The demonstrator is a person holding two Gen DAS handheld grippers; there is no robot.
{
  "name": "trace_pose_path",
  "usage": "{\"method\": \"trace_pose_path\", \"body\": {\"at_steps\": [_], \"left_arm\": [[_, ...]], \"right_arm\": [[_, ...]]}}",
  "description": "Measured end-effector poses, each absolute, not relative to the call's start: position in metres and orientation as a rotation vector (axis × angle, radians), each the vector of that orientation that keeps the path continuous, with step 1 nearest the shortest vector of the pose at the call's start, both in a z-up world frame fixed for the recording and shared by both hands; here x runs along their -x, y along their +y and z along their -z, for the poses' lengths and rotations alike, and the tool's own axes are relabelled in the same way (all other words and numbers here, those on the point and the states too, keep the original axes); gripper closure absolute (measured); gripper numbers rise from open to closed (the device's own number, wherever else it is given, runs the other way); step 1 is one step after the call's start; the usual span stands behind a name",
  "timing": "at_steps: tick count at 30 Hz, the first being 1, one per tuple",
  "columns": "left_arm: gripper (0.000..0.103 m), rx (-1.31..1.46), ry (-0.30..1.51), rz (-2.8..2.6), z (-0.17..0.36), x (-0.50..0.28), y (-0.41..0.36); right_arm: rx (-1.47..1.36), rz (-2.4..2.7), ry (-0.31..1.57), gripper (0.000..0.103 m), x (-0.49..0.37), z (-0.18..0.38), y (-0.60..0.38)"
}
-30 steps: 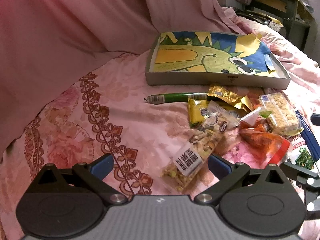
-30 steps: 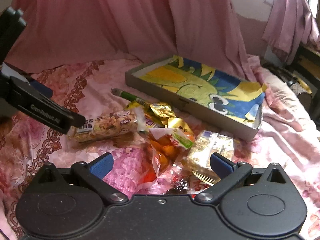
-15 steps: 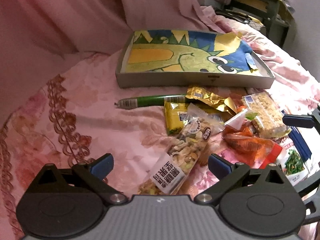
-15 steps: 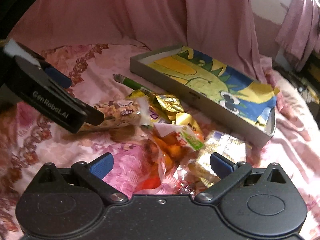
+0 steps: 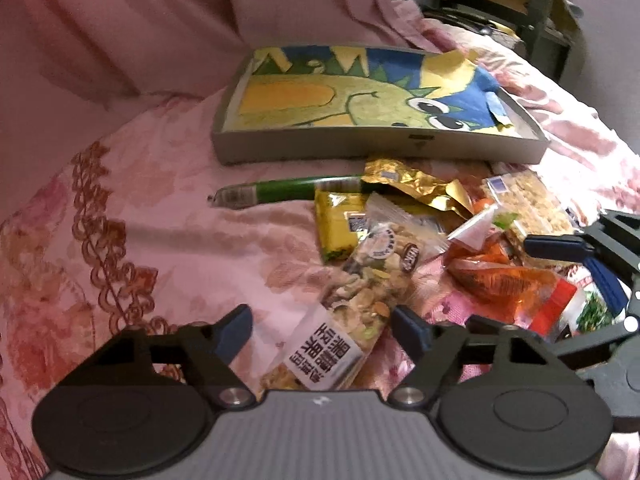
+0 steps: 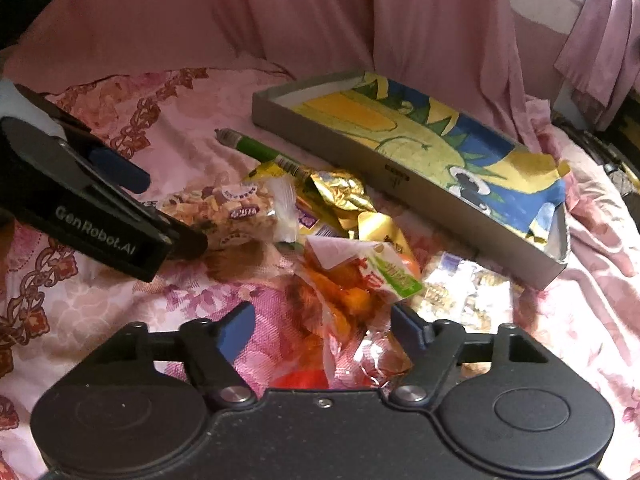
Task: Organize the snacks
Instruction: 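Close the left tool on the nut bar while the right tool grasps the orange candy bag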
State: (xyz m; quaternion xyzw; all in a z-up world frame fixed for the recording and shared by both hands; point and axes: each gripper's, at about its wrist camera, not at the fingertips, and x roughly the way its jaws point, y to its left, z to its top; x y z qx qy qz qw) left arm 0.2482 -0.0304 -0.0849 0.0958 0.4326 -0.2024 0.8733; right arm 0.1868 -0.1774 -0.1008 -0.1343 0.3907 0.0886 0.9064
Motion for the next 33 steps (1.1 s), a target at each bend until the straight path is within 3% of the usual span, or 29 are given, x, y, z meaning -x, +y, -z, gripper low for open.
{"method": "trace_pose_path", "body": {"at_steps": [4,10,12,14,17,33], "left_arm": [[0.049,-0.227,0.892,0.465,0.086,-0.246,-0.039],[0.05,-0.249,0.904,0.468,0.09,-0.247,-0.043],[0.052,-0.228,0.92,0.465,0.089,-0.248,-0.041],[0.054,-0.209,0.932,0.463,0.087,-0.248,-0.04],[0.057,-0.164,0.956,0.485,0.084,-0.247,-0.038],[0.058,-0.039,0.936,0.384,0.069,-0.247,-0.025]], "right_arm": [[0.249,-0.179,0.822,0.041,-0.192,0.104,-0.176],[0.191,-0.167,0.85,0.043,-0.199,0.111,-0.181],[0.166,-0.158,0.849,0.048,-0.199,0.11,-0.184],[0.15,-0.139,0.847,0.059,-0.199,0.109,-0.186],[0.135,-0.128,0.858,0.062,-0.198,0.107,-0.188],[0.53,-0.157,0.705,0.068,-0.168,0.102,-0.143]]}}
